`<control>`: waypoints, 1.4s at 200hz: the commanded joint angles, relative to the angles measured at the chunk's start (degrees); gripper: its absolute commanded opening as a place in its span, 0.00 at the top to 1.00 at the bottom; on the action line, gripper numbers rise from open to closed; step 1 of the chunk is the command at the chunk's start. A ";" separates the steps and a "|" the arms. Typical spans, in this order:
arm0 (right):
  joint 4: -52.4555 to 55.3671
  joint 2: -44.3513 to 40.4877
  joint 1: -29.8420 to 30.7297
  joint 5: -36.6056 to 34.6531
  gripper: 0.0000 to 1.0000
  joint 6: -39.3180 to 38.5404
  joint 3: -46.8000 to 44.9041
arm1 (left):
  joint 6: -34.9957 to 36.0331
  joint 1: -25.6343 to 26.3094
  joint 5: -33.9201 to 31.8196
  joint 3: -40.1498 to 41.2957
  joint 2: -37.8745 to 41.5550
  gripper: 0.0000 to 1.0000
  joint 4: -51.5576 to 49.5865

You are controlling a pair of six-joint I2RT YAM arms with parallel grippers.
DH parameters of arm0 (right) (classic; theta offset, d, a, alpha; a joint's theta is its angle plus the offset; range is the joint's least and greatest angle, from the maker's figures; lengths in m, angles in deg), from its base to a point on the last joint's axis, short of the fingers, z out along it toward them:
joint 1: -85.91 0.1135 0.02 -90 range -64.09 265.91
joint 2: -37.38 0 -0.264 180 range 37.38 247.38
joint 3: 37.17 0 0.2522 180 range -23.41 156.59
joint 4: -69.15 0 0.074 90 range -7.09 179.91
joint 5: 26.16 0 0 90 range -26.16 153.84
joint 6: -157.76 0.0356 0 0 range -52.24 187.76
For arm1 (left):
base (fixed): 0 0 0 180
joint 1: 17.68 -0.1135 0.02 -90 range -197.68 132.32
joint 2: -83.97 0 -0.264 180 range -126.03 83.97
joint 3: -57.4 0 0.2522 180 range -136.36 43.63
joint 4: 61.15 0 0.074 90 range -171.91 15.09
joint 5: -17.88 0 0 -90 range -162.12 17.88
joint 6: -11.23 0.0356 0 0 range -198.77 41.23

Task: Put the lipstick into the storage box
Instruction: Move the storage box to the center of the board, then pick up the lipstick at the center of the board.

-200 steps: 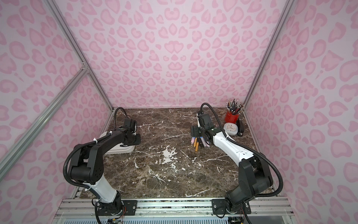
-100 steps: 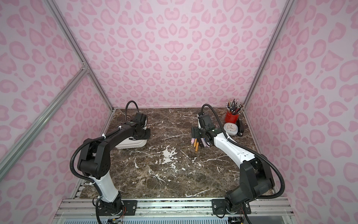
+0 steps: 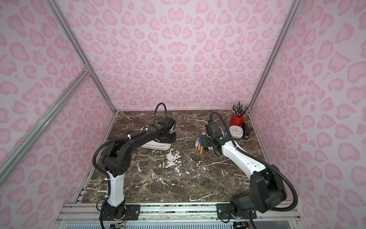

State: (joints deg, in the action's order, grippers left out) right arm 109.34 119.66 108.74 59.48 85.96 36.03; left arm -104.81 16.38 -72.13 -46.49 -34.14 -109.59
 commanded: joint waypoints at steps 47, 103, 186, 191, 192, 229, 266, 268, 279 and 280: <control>6.25 3.85 -2.74 -1.47 0.20 1.64 2.98 | -7.98 3.70 9.55 -3.43 -4.58 0.75 3.32; 4.65 4.27 -3.71 2.54 0.22 2.06 2.62 | -5.18 4.27 7.47 -8.80 1.14 0.26 -2.37; 3.19 11.10 -2.99 5.77 0.27 3.38 6.77 | -4.10 -5.27 -5.97 9.95 21.59 0.11 -3.91; 3.18 11.96 -2.81 5.77 0.28 3.42 7.56 | -3.96 -5.53 -7.31 11.08 22.48 0.10 -3.40; 3.14 12.17 -2.71 5.72 0.29 3.42 7.68 | -3.94 -5.56 -7.56 11.41 22.65 0.10 -3.26; 2.16 18.97 -1.71 4.69 0.37 3.30 11.42 | -3.26 -6.45 -11.55 21.29 28.37 0.09 3.33; 2.12 22.03 -1.05 2.22 0.35 3.87 13.34 | -2.43 -7.68 -11.72 26.45 33.24 0.01 9.96; 1.99 22.04 -1.04 1.89 0.35 3.86 13.27 | -2.30 -7.69 -11.75 26.73 33.47 0.00 10.39; 0.78 21.92 -0.76 0.57 0.35 3.80 12.49 | -1.85 -8.08 -11.69 28.22 34.82 0.02 12.65; 0.62 21.89 -0.76 0.49 0.35 3.79 12.39 | -1.79 -8.06 -11.68 28.37 34.98 0.02 12.85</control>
State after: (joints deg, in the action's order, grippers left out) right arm 111.57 141.08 107.50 63.66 89.24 49.14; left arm -107.94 8.80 -82.55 -20.31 -1.48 -103.84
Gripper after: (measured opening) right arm 0.654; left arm 0.994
